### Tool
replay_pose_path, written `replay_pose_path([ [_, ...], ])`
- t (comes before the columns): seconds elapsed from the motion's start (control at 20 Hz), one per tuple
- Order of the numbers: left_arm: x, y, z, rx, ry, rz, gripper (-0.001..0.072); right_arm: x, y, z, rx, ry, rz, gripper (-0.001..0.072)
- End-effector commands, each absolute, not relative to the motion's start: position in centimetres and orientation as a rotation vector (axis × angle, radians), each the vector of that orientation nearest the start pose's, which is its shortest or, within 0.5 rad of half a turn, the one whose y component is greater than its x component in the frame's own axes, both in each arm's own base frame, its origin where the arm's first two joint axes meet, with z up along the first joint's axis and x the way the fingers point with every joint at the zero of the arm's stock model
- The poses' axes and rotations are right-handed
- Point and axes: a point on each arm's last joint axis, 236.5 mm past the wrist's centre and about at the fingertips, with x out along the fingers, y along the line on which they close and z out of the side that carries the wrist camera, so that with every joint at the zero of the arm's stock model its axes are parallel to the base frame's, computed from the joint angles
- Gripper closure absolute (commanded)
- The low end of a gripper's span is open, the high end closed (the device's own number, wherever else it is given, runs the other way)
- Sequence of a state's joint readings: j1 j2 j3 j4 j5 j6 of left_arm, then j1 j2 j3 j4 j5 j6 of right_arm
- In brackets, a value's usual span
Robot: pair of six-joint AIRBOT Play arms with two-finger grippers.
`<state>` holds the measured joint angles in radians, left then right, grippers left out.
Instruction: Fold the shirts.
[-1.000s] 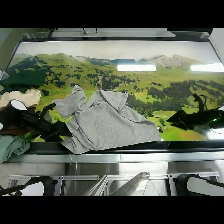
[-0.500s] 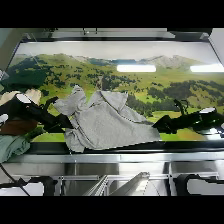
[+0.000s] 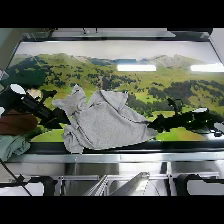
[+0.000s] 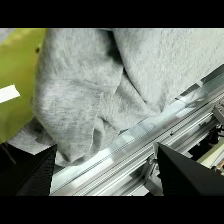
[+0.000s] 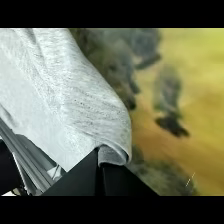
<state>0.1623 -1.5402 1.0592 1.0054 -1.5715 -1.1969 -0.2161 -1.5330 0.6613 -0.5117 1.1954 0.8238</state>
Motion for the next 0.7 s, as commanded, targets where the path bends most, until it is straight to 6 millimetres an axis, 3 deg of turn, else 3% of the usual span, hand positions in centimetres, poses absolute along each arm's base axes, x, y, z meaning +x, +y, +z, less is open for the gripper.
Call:
replay_pose_path([
  [0.0, 27.2, -8.9, -6.3, -0.459, 1.84, -0.607, 0.001, 29.3, 13.9, -9.6, 0.889, 1.403, 0.663, 0.0699],
  [0.2, 24.9, -6.5, -9.4, -0.264, 1.989, -0.539, 0.0011, 29.1, 14.7, -8.2, 0.935, 1.393, 0.723, 0.0699],
  [0.3, 25.3, -6.7, -10.0, -0.303, 1.984, -0.53, 0.0013, 28.9, 14.9, -8.0, 0.938, 1.397, 0.737, 0.0699],
  [0.35, 25.8, -7.2, -10.2, -0.33, 1.964, -0.535, 0.0056, 28.9, 14.9, -8.0, 0.938, 1.397, 0.738, 0.0699],
  [0.45, 27.5, -9.1, -10.3, -0.396, 1.876, -0.594, 0.0334, 28.9, 14.9, -8.0, 0.939, 1.397, 0.738, 0.0699],
  [0.55, 29.2, -12.1, -8.7, -0.489, 1.754, -0.731, 0.0684, 28.8, 14.9, -7.9, 0.94, 1.398, 0.739, 0.0698],
  [0.65, 29.1, -13.6, -7.0, -0.557, 1.731, -0.823, 0.0689, 28.7, 15.3, -7.0, 0.961, 1.39, 0.775, 0.0699],
])
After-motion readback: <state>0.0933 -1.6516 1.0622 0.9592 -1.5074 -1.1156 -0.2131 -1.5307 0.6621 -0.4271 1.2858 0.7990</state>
